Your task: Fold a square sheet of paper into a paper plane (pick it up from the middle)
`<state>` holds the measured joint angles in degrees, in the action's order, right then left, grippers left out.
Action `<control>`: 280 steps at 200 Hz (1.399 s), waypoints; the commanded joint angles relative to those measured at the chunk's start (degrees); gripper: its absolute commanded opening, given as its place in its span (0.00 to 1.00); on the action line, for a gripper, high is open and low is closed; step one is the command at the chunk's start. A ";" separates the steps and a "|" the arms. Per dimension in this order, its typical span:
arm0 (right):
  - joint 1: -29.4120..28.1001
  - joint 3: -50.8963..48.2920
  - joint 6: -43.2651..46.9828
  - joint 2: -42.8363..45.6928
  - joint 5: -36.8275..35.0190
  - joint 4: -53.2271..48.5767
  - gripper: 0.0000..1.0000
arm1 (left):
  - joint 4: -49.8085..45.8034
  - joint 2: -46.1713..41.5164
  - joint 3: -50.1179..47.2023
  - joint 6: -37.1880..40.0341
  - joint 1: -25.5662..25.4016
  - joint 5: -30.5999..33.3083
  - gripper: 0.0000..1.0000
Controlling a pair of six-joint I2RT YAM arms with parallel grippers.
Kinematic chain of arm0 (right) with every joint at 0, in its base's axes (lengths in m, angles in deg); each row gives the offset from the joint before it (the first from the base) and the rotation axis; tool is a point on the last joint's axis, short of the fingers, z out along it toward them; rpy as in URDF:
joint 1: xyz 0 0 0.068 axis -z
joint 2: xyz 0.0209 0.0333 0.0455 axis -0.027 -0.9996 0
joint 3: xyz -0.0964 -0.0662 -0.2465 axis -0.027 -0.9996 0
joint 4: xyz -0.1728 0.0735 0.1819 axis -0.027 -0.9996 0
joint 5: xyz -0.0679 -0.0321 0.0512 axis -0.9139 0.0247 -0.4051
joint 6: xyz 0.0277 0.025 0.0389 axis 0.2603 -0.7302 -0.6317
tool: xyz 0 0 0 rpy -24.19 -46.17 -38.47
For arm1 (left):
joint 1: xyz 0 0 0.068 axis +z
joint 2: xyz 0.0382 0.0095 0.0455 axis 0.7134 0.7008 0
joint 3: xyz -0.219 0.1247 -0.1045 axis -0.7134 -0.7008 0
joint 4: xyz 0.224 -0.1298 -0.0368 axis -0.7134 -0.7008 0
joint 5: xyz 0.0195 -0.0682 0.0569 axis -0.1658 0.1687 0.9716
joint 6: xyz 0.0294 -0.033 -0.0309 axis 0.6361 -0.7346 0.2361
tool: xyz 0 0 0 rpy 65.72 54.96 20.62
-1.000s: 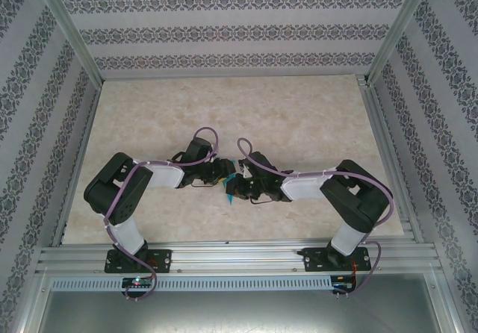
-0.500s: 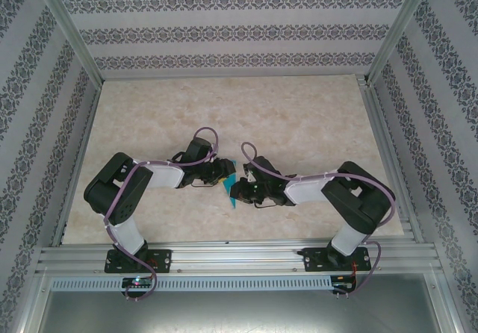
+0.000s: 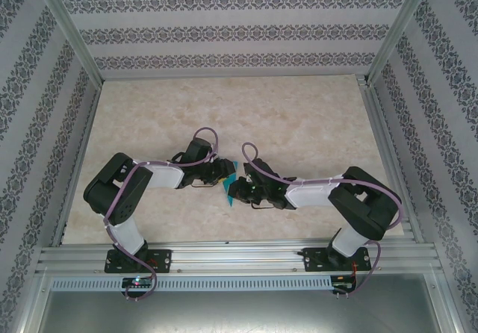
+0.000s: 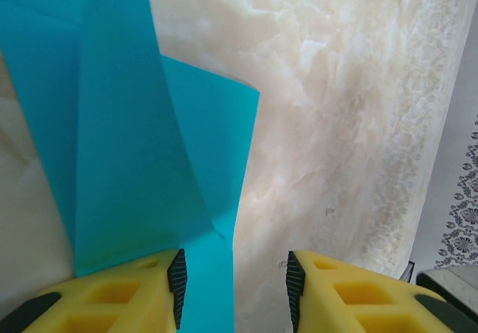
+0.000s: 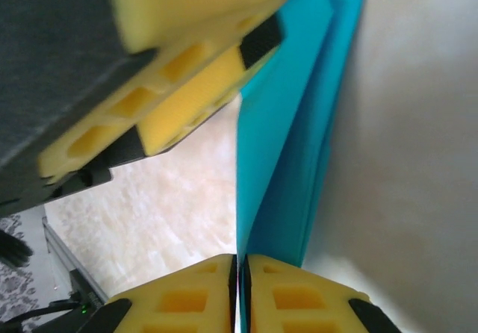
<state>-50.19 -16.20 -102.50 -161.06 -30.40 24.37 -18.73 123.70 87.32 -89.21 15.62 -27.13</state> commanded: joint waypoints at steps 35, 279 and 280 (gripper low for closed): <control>0.39 -4.36 0.41 7.92 -6.66 -5.98 0.16 | -2.08 3.55 -2.30 -0.27 -0.96 1.58 0.44; 5.92 -4.33 9.60 -5.97 15.12 1.77 0.13 | -7.69 -9.09 -0.19 4.81 -0.96 1.40 0.59; 6.06 -4.13 9.98 -5.91 15.39 1.45 0.13 | -7.69 -9.12 -0.19 4.86 -0.96 1.34 0.59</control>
<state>-46.26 -19.60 -101.12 -166.89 -20.23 34.45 -23.43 117.10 87.05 -87.68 15.45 -25.87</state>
